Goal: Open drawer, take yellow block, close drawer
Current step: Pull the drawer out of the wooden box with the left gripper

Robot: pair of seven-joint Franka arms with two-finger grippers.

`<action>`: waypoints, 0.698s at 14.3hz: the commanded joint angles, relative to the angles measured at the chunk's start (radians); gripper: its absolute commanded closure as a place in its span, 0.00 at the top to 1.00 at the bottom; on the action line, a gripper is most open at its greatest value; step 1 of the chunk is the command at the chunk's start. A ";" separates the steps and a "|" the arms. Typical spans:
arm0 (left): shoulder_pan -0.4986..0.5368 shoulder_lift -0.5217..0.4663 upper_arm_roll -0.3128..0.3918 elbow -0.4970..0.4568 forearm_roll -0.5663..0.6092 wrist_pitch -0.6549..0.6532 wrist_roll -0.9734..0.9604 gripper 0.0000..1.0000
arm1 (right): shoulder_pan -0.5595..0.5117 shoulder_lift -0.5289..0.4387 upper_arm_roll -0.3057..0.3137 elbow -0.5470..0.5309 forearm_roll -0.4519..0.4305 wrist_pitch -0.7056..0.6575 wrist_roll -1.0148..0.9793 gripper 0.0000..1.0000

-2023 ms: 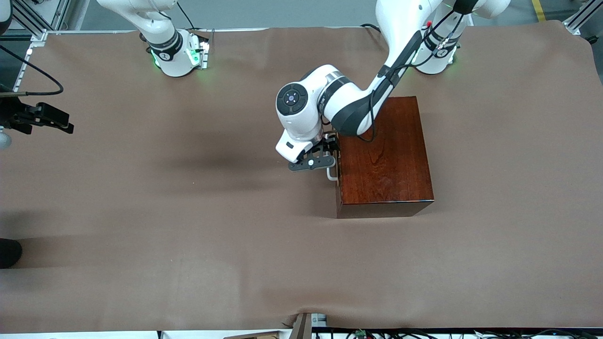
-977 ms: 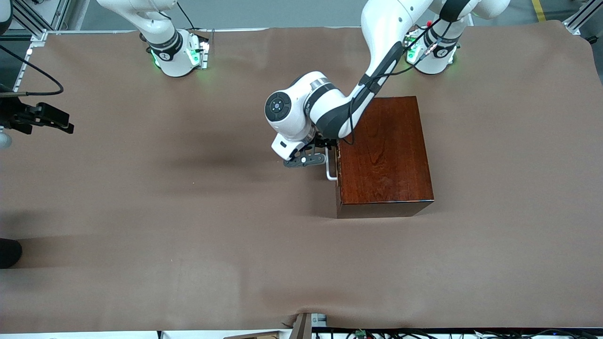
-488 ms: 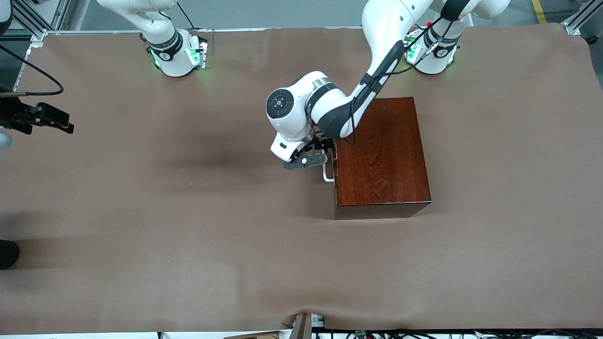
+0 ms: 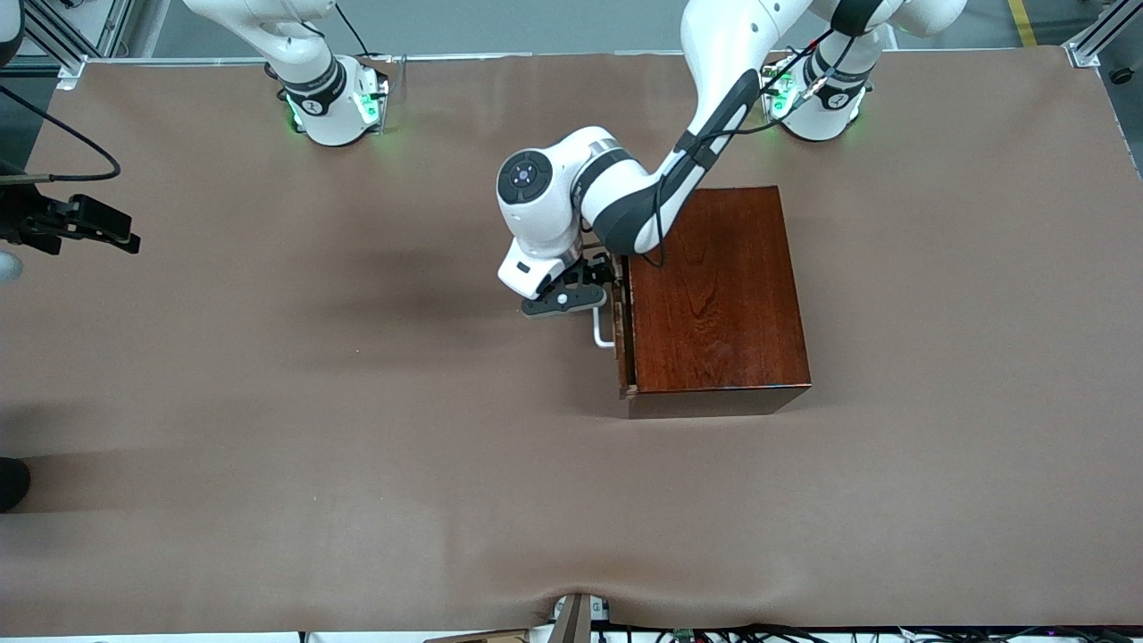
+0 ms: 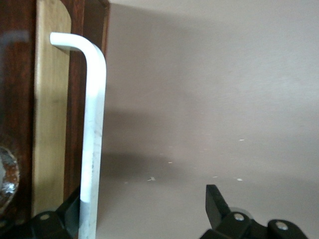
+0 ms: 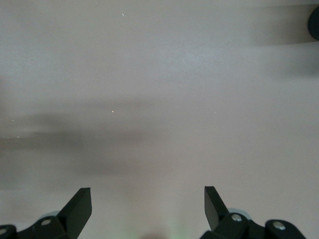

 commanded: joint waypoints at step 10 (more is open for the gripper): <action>-0.045 0.041 -0.010 0.058 -0.001 0.349 -0.022 1.00 | -0.009 -0.017 0.006 -0.016 -0.004 -0.002 0.007 1.00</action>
